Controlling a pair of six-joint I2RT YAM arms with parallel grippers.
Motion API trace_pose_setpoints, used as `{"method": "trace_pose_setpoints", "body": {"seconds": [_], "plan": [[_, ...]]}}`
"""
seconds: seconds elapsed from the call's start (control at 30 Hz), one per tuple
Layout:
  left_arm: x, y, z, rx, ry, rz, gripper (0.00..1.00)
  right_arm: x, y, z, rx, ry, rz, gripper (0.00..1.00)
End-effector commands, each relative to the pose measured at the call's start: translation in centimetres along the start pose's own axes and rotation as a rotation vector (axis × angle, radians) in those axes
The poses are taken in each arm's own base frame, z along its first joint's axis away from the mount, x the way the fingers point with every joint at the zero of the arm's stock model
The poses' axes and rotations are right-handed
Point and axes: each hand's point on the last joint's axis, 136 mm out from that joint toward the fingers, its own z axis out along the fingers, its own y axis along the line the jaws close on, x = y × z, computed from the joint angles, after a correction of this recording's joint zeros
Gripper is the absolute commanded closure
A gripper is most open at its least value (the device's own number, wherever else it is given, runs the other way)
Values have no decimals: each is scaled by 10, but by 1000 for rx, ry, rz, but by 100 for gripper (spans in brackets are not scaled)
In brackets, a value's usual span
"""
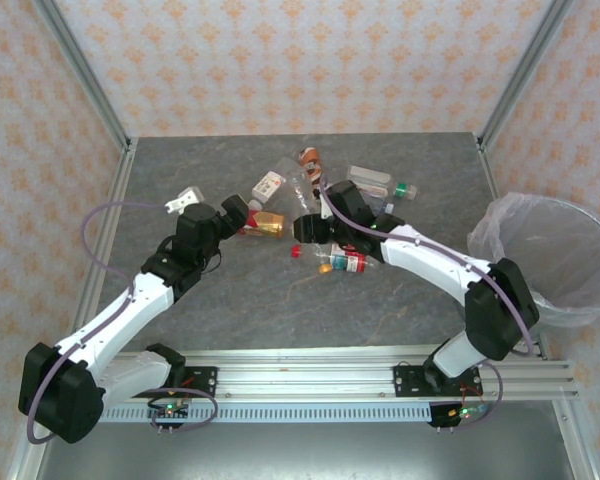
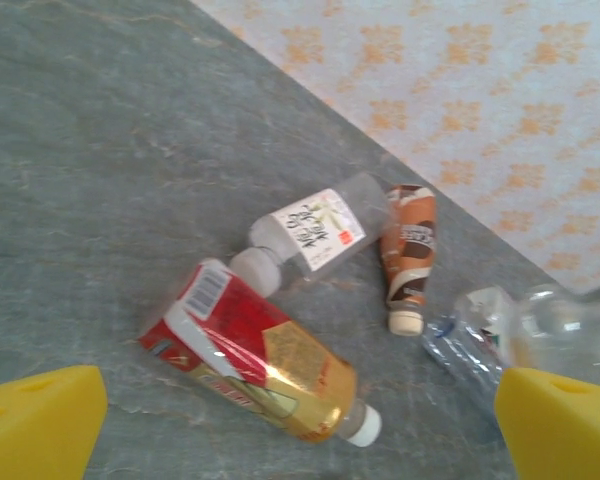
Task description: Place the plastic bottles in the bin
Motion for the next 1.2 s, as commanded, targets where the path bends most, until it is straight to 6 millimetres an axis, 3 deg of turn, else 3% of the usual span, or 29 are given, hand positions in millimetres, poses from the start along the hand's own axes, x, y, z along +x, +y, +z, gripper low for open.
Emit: {"method": "trace_pose_setpoints", "body": {"seconds": [0.0, 0.2, 0.57, 1.0, 1.17], "plan": [[-2, 27, -1, -117, -61, -22, 0, -30, -22, -26, 172, -86, -67, 46], [4, 42, 1, -170, -64, -15, 0, -71, -31, -63, 301, -227, -119, 46], [21, 38, 11, -185, 56, 46, 0, -102, -52, -182, 530, -436, -201, 46], [38, -10, 35, 2, 167, -2, 0, -129, -84, -298, 708, -771, -118, 46], [37, -26, 30, 105, 166, 11, 0, -125, -107, -367, 943, -893, -113, 46]]}}
